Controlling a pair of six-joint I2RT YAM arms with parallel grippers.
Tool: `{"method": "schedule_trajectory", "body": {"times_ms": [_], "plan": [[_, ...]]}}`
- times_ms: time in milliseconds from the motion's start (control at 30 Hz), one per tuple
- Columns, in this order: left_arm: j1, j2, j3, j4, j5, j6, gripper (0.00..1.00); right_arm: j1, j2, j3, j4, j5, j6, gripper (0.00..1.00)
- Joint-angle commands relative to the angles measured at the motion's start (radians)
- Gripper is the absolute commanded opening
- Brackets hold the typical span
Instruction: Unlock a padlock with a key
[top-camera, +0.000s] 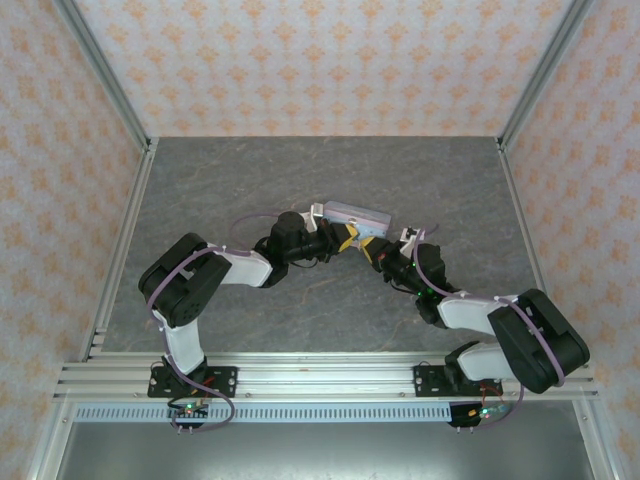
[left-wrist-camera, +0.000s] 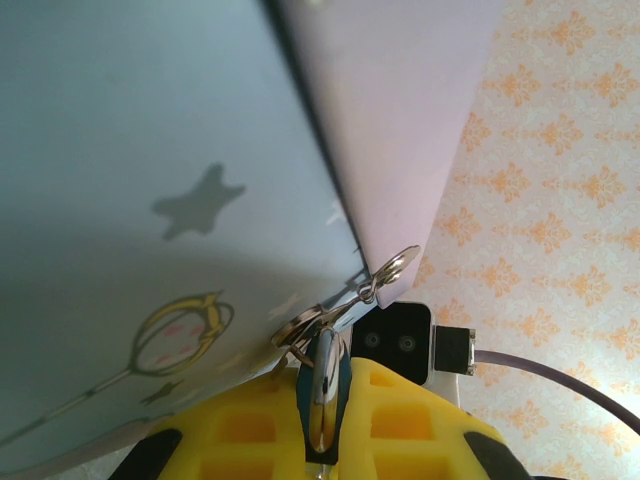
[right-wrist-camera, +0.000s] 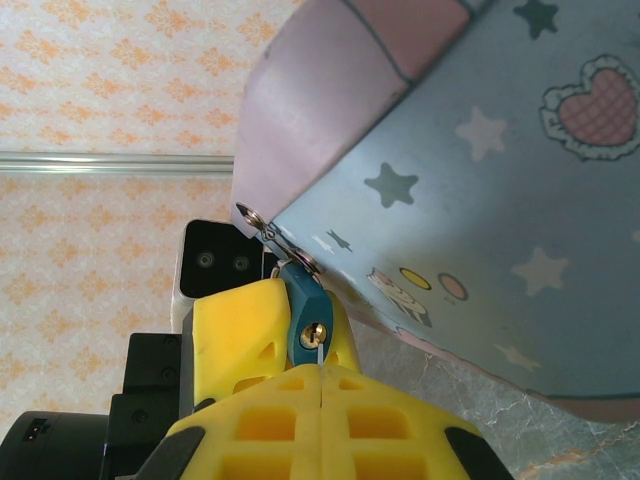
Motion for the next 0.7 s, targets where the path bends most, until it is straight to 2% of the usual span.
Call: {"method": "schedule_trajectory", "body": {"times_ms": [0,667], "plan": [[0.003,0.001,0.016,0.046,0.029,0.008,0.00,-0.004,0.001,0.029,0.046,0.011,-0.003,0.00],[0.003,0.005,0.019,0.024,0.032,0.021,0.00,-0.014,-0.017,0.038,0.035,-0.004,-0.003,0.00]]}}
